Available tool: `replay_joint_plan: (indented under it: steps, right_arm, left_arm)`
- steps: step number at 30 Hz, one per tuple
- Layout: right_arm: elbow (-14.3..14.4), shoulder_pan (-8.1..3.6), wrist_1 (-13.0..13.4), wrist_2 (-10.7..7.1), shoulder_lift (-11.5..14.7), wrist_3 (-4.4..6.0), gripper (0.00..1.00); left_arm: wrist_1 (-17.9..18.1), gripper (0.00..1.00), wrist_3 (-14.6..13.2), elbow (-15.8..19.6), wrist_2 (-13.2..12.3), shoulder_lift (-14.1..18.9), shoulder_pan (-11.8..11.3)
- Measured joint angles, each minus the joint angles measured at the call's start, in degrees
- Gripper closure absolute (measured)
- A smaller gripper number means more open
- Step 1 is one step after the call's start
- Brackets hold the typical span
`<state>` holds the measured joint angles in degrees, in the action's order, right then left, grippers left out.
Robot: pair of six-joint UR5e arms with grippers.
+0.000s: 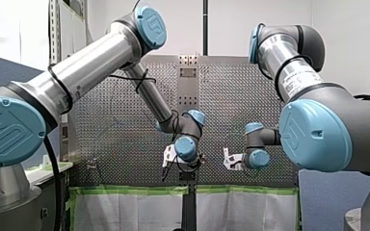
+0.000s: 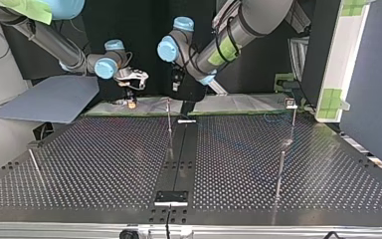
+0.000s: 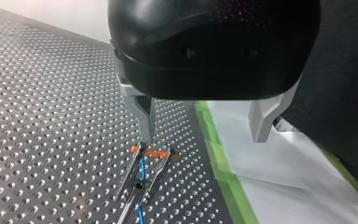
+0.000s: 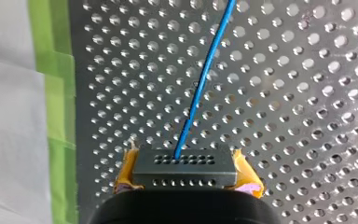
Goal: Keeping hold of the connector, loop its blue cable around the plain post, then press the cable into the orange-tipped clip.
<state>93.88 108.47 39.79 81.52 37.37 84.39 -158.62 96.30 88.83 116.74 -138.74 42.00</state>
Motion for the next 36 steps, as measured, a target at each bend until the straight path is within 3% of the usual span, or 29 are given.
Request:
replay_joint_plan:
  steps: [4, 9, 17, 22, 25, 28, 32, 36]
  right_arm:
    - [2.12, 0.52, 1.91, 0.29, 0.00, -0.25, 1.00]
    - [3.49, 1.68, 2.25, 0.97, 0.01, -0.91, 1.00]
    - [3.89, 3.42, 0.06, 3.07, 0.02, -2.37, 1.00]
    - [3.96, 4.36, -1.79, 3.23, 0.19, -4.41, 1.00]
    - [4.60, 4.70, -2.11, 3.20, 0.81, -5.03, 1.00]
    - [5.87, 4.67, -1.31, 3.06, 2.03, -4.56, 1.00]
    - [8.03, 4.78, 0.50, 3.03, 4.22, -3.07, 1.00]
    - [9.58, 5.09, 1.08, 3.42, 5.09, -2.94, 1.00]
  left_arm:
    - [0.10, 0.00, -0.53, 1.41, 0.80, 0.95, 0.62]
    - [0.83, 0.00, -1.06, 3.42, 1.83, 2.68, 0.98]
    - [0.85, 0.00, -1.71, 4.63, 1.98, 3.34, 1.02]
    - [0.81, 0.00, -1.82, 4.81, 1.95, 3.36, 1.04]
    - [0.63, 0.00, -1.83, 4.82, 1.98, 3.35, 0.94]
    - [0.55, 0.00, -1.84, 4.83, 1.87, 3.36, 0.77]
    - [0.61, 0.00, -1.82, 4.84, 1.81, 3.36, 0.50]
    - [0.85, 0.00, -1.81, 4.84, 1.95, 3.36, 0.35]
